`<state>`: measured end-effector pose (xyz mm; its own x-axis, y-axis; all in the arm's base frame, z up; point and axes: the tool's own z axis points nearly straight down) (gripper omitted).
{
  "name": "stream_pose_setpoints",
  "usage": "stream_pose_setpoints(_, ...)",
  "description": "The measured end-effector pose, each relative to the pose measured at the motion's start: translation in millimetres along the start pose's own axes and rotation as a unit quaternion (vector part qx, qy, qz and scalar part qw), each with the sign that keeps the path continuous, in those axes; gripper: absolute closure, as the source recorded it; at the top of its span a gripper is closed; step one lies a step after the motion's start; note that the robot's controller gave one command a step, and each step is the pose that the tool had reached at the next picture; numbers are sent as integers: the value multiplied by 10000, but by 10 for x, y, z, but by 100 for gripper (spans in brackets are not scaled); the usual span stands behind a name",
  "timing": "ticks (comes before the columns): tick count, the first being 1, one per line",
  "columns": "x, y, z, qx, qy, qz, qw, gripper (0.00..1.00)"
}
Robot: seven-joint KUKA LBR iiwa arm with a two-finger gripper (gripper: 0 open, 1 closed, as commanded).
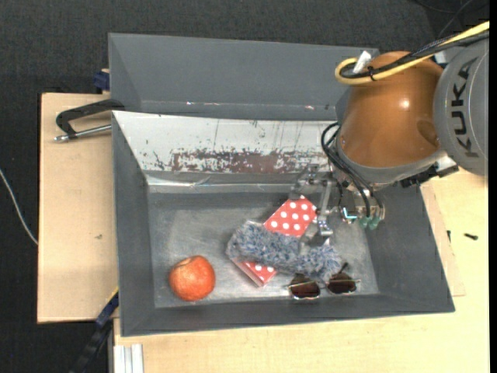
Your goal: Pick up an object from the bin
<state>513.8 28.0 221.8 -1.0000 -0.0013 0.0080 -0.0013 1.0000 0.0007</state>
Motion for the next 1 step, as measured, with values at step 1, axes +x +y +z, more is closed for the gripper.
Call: stream_pose_setpoints(1,-16,-1,-44,-2,-46,4,10000,0)
